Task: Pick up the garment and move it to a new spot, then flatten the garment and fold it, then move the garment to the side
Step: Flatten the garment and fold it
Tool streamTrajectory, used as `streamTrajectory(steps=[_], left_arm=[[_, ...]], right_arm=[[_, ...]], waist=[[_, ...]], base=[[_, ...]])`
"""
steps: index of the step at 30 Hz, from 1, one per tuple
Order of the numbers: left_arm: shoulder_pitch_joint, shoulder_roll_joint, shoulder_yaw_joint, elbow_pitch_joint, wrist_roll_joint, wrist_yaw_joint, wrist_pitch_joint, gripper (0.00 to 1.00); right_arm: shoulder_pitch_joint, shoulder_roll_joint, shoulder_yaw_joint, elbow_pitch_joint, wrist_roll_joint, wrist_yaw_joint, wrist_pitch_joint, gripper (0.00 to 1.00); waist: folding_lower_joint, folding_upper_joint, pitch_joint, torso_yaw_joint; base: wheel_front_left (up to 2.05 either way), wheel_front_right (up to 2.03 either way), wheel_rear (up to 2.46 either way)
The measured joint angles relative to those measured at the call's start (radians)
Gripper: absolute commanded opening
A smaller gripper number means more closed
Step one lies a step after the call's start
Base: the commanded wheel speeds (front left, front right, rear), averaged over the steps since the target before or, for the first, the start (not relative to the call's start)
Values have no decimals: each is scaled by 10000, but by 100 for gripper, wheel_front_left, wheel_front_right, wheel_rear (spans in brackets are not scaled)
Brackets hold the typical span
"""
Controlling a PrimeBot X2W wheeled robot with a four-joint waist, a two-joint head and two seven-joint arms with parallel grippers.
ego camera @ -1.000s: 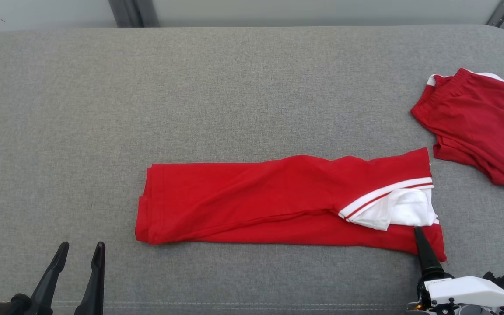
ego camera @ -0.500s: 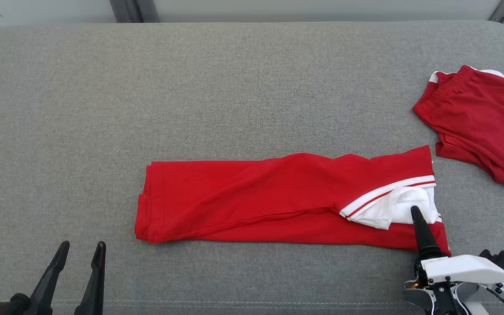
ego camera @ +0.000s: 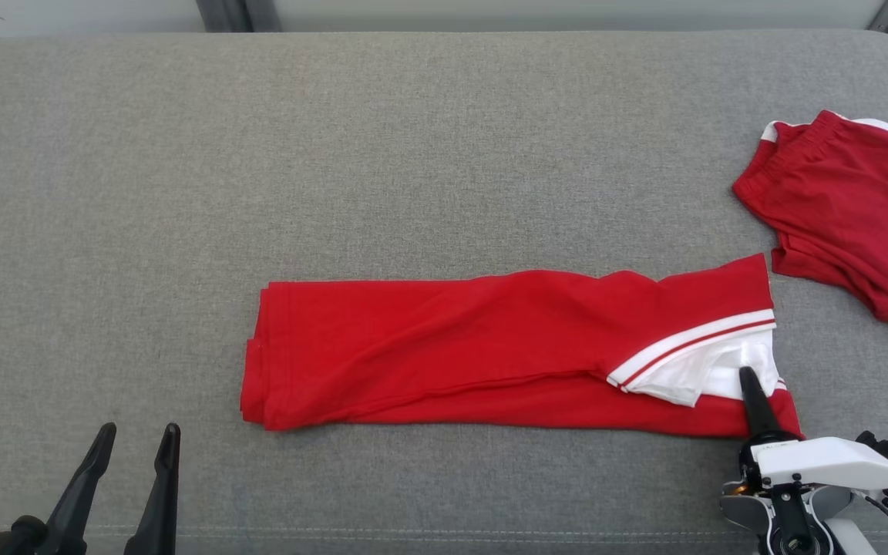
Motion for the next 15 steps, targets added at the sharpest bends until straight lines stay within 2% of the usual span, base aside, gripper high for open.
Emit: streamTrajectory(steps=[5,15], left_arm=[[2,-36,148,-27,0,-2,0,100],[-3,-182,169,-150,0,-79,0,100]], right_arm=[[-120,-82,-15,77,-90,2,-67,0],[-220,-1030,-656,12,-334,6,-290,0]], waist=[[0,0,17,-137],[0,0,158,-356]], base=[[0,0,0],[0,0,0]])
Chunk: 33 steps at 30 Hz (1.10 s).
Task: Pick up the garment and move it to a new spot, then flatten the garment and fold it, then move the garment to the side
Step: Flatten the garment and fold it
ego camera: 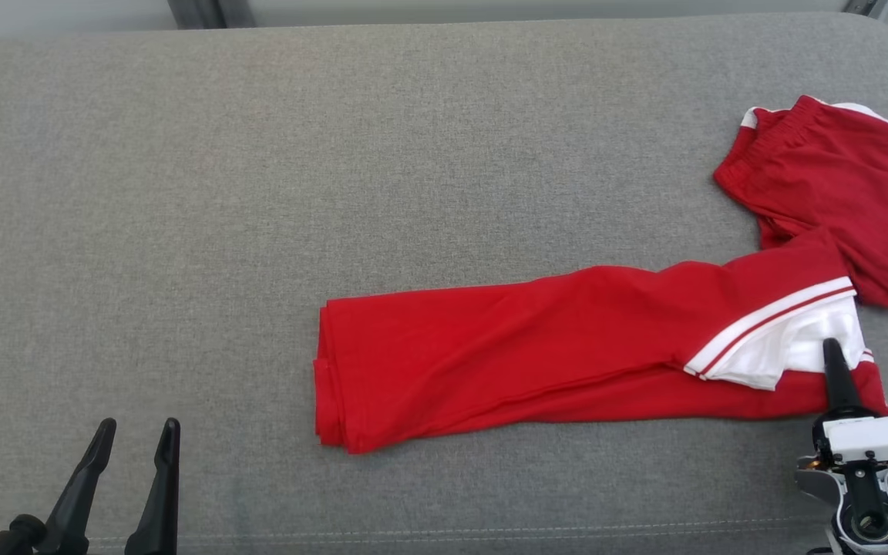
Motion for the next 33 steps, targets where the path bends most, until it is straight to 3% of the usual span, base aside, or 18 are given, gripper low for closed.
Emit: streamTrajectory(steps=[10,15,20,27,33], left_arm=[[-58,-132,-153,38,-2,-150,0,100],[-257,-184,-263,157,-2,-280,0,100],[-604,-385,-372,339,-2,-403,0,100],[-767,-623,-589,593,-2,-529,0,100],[-859,-729,-775,709,-4,-623,0,100]], right_arm=[[-64,-608,972,-1641,-1452,38,-123,0],[-312,-1057,2447,-3076,-2552,84,190,0],[-562,-1478,4403,-4295,-3549,86,1285,0],[-592,-1774,4997,-4514,-3891,86,2171,0],[-638,-1661,5444,-4506,-4232,-36,2746,0]], waist=[[0,0,42,-22],[0,0,-20,136],[0,0,-175,444],[0,0,-387,924],[0,0,-454,1444]], base=[[0,0,0],[0,0,0],[0,0,0],[0,0,0],[0,0,0]])
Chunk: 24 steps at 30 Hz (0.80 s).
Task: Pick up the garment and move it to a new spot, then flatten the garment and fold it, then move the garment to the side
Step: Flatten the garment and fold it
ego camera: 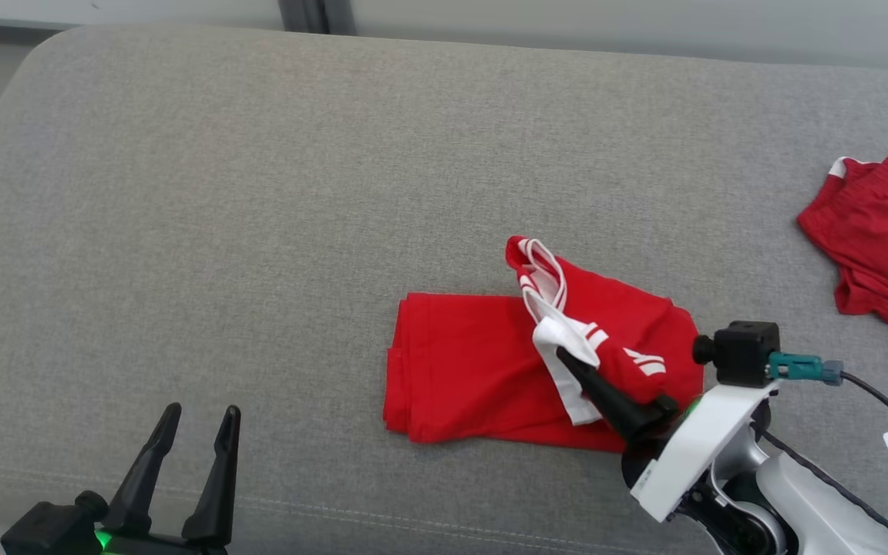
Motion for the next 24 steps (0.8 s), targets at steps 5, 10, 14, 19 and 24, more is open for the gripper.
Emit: streamTrajectory(steps=[5,10,14,19,24], left_arm=[[-141,-127,-221,174,0,-92,0,100],[-427,-197,-265,276,2,-171,0,100],[-518,-247,-267,372,2,-180,0,100],[-579,-299,-151,483,2,-182,0,100],[-639,-380,-117,512,2,-253,0,100]], right_arm=[[-351,215,445,96,-337,-127,422,0],[-634,391,552,393,-552,-382,635,0],[-678,485,771,594,-558,-437,899,0],[-854,621,1057,859,-633,-435,1124,0],[-970,748,1106,1049,-690,-510,1237,100]], waist=[[0,0,62,443],[0,0,161,877],[0,0,214,1195],[0,0,271,1424],[0,0,253,1434]], base=[[0,0,0],[0,0,0],[0,0,0],[0,0,0],[0,0,0]])
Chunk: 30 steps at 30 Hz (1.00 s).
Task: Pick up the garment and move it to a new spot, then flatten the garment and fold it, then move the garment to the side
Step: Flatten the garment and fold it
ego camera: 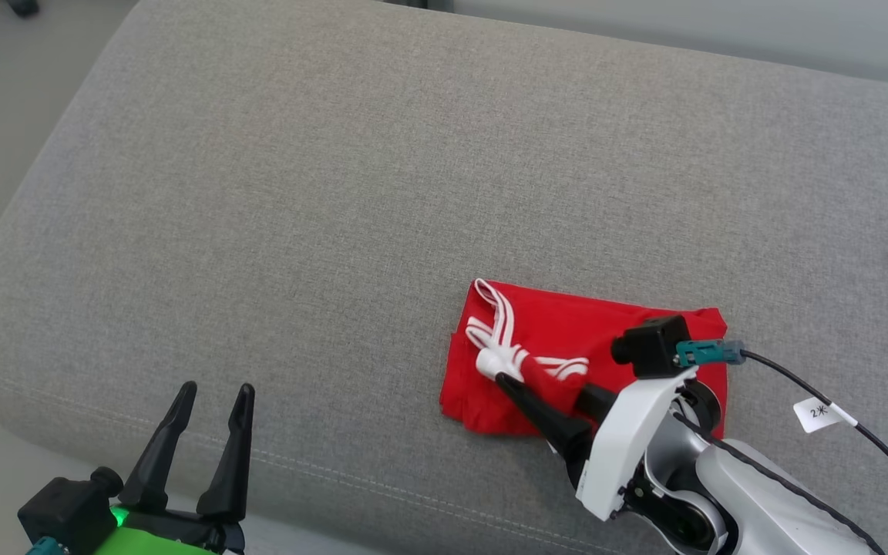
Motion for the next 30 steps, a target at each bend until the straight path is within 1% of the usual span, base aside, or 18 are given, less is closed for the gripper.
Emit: streamTrajectory(steps=[2,7,10,14,19,23,24,30], left_arm=[[-21,-81,-2,33,0,-8,0,100],[-91,-173,82,165,0,-15,0,100],[-90,-167,236,196,0,-15,0,100],[-88,-150,380,196,4,-17,0,100],[-73,-109,610,161,88,-17,0,100],[-3,-102,621,69,105,-17,0,100],[45,-98,614,29,105,-19,0,100],[207,-88,510,-98,107,-54,0,100]], right_arm=[[-58,29,-12,102,-65,-86,2,100],[-83,65,148,311,-88,-73,107,100],[-89,293,226,226,-86,-42,140,100],[-93,594,151,-42,-40,-23,-102,100],[-54,621,-157,-284,35,-19,-495,100],[191,600,-631,-616,176,-249,-924,100],[292,573,-754,-688,176,-364,-1018,100],[944,426,-1461,-1057,295,-796,-1590,100]], waist=[[0,0,-20,-5],[0,0,-158,-44],[0,0,-241,-151],[0,0,-338,-362],[0,0,-468,-715],[0,0,-584,-1050],[0,0,-611,-1139],[0,0,-740,-1717]], base=[[0,0,0],[0,0,0],[0,0,0],[0,0,0],[0,0,0],[0,0,0],[0,0,0],[0,0,0]])
